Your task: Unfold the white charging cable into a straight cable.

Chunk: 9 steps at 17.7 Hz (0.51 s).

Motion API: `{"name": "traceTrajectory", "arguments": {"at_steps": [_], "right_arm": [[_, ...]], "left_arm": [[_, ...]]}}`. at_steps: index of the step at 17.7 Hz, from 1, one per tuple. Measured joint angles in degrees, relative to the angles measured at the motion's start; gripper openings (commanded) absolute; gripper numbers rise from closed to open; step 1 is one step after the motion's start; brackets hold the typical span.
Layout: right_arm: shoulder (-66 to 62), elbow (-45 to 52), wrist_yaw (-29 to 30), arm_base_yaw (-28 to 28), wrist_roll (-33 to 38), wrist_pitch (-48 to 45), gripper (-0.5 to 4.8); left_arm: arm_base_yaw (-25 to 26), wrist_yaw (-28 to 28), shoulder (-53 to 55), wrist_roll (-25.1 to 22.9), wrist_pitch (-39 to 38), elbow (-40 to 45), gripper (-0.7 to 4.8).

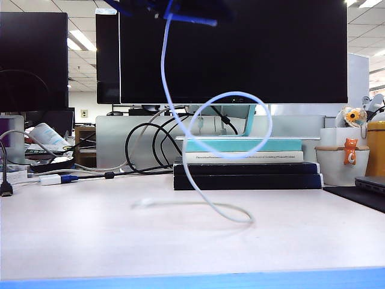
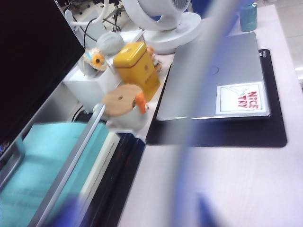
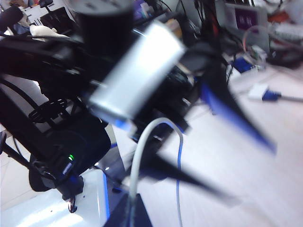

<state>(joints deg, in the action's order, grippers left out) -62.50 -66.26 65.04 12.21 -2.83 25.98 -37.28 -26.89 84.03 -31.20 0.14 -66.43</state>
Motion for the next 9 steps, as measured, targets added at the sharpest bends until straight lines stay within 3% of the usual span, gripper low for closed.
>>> {"name": "traceTrajectory", "arguments": {"at_steps": [2,3,4,5,7,9], "right_arm": [[2.99,0.0,-0.28,-0.09,0.0,-0.02,-0.01],[5.22,0.0,-4.35,-0.24,0.0,0.0,-0.01],[6.03,-0.02,-6.62,-0.31,0.0,-0.02,-0.01],[7.21,-0.04,-12.96,-0.35,-0.04,-0.02,-0.01],[7.32,-0.02,-16.2,-0.35,-0.07,0.0,-0.01],[7.34,-0.02,-19.98,-0.35,-0.33,0.0,-0.01]], "left_arm": [[0.0,5.86,0.11,0.2,-0.09,0.0,0.25],[0.02,10.27,0.11,-0.02,-0.04,0.0,0.25],[0.0,12.52,0.11,0.02,-0.09,0.0,0.68],[0.02,23.67,0.11,-2.14,-0.22,0.0,1.33],[0.81,27.96,0.11,-3.85,-0.7,0.0,1.86],[2.82,29.29,0.09,-3.26,-1.7,0.0,1.85]]}}
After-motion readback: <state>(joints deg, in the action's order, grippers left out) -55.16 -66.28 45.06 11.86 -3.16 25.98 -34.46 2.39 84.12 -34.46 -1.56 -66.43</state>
